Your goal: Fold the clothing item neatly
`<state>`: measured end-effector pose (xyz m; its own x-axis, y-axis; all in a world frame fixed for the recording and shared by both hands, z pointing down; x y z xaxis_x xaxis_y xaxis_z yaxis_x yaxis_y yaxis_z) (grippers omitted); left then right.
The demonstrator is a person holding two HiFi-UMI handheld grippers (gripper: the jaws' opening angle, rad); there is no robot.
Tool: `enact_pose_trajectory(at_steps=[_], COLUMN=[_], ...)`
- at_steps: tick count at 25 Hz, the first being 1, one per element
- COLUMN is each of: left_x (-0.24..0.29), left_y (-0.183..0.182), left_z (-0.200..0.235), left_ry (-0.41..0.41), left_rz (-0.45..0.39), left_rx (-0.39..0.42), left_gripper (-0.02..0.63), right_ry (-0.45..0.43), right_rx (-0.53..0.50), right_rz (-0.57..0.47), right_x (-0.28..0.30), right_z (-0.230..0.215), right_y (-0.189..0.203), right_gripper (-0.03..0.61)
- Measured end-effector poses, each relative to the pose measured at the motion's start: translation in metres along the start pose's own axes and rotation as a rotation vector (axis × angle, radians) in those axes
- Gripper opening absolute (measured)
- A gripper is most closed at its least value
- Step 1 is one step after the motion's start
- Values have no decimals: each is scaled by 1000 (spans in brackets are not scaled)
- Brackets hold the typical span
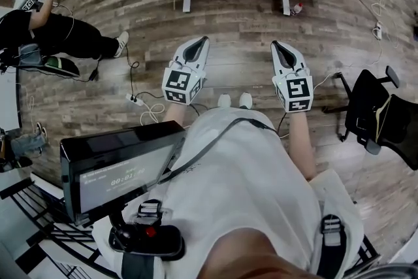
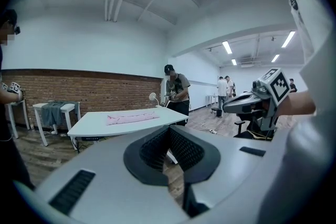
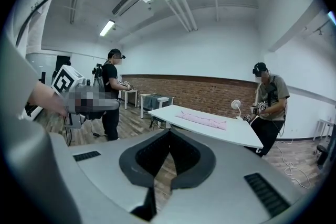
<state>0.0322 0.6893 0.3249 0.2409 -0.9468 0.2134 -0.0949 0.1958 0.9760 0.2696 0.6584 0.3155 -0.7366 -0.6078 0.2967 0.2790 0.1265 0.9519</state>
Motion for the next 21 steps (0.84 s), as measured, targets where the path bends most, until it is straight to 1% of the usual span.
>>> enact_pose_trajectory(at_steps=[8, 15, 21], left_x=[3, 8, 10], left_y=[2, -2, -3], left_z=[4, 5, 1], left_ry=[11, 15, 18], left_rz=[-5, -14, -9], left_rx=[1, -2, 2], left_gripper=[2, 2, 2], right_ry=[14, 7, -6], right_rx=[7, 49, 44], right_rz=[-4, -20, -25], right_x=[-3, -1, -1], right_z=[0, -4, -5], right_y=[-3, -3, -6], right_gripper=[5, 5, 4])
Point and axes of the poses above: the fingertips, and each gripper's own axes: x forward along the fingers, z to its left, y out of its underside, the point moved 5 cm from there along -x, backward along the fingers, and after that the axes turned 10 degrees about -y, right-handed, at the moved point
